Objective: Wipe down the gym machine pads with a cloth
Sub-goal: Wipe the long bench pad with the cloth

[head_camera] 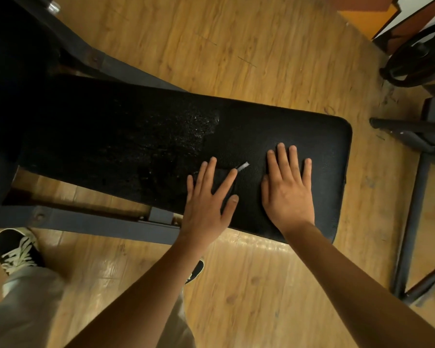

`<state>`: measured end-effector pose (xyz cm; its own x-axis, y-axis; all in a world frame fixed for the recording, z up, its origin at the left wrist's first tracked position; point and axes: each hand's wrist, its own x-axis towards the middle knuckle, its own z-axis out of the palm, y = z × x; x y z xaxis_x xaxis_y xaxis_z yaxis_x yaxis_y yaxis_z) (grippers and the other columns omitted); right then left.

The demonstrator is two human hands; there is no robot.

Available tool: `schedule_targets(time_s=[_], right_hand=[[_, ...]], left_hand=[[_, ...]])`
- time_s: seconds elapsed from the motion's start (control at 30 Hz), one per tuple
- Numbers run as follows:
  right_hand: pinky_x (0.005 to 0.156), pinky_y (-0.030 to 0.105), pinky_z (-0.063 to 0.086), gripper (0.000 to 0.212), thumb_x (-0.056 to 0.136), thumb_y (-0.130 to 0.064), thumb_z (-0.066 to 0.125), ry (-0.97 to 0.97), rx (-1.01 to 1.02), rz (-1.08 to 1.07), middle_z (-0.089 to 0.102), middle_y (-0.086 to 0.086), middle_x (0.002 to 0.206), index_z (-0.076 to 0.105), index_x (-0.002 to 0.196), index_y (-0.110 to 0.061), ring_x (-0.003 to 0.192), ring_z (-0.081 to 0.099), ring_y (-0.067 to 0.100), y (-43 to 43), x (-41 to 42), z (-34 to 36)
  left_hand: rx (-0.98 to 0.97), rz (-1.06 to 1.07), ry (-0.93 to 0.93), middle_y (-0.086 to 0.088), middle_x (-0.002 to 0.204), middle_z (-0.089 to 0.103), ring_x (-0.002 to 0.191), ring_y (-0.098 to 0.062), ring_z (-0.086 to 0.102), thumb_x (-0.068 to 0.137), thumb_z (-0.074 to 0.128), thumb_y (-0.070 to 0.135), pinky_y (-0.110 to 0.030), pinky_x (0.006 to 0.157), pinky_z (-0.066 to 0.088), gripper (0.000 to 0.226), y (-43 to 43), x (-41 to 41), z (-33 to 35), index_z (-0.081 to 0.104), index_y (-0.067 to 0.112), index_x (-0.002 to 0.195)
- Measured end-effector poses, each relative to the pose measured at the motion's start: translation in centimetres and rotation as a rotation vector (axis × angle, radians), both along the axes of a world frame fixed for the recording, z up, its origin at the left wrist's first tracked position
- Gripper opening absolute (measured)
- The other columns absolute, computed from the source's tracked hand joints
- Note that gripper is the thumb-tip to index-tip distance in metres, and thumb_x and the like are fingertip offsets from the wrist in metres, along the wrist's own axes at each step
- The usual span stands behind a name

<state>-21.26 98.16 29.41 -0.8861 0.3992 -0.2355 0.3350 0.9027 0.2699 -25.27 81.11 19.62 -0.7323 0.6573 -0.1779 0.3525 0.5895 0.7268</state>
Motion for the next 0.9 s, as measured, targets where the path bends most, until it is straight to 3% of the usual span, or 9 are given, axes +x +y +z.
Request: schedule_targets(time_s=[0.3,0.47,0.7,0.9], right_hand=[[0.127,0.056,0.007,0.063,0.108,-0.042,0.019,-0.044,0.054,0.026,0.017,0.015,0.169,0.024,0.161,-0.007,0.158,0.004,0.031,-0.8,-0.2,-0.1],[0.128,0.053,0.007,0.063,0.108,-0.040,0.024,-0.036,0.070,0.028,0.018,0.017,0.169,0.025,0.160,-0.005,0.158,0.006,0.031,-0.7,-0.1,-0.3],[0.128,0.053,0.009,0.063,0.108,-0.041,0.025,-0.052,0.096,0.034,0.017,0.017,0.169,0.024,0.161,-0.006,0.158,0.005,0.031,-0.7,-0.2,-0.5],[0.127,0.053,0.010,0.063,0.108,-0.041,0.025,-0.053,0.094,0.027,0.017,0.016,0.169,0.024,0.161,-0.007,0.158,0.006,0.031,-0.9,-0.4,-0.3]], left_hand=[[-0.047,-0.008,0.090,-0.008,0.170,0.008,0.157,-0.030,-0.001,0.106,0.021,0.039,-0.052,0.123,0.001,0.055,1.1,-1.5,-0.5,0.012,0.035,0.160],[-0.038,-0.014,0.155,-0.007,0.168,0.021,0.156,-0.032,0.008,0.107,0.023,0.035,-0.052,0.124,0.005,0.053,2.6,-2.8,-0.1,0.025,0.028,0.159],[-0.020,-0.016,0.105,-0.007,0.170,0.012,0.157,-0.027,0.004,0.107,0.022,0.046,-0.058,0.122,0.000,0.055,5.7,-8.1,-0.3,0.019,0.034,0.161],[0.046,0.025,0.065,-0.004,0.171,0.004,0.157,-0.026,-0.003,0.107,0.025,0.043,-0.058,0.123,0.002,0.054,4.6,-6.5,-0.2,0.019,0.035,0.161]])
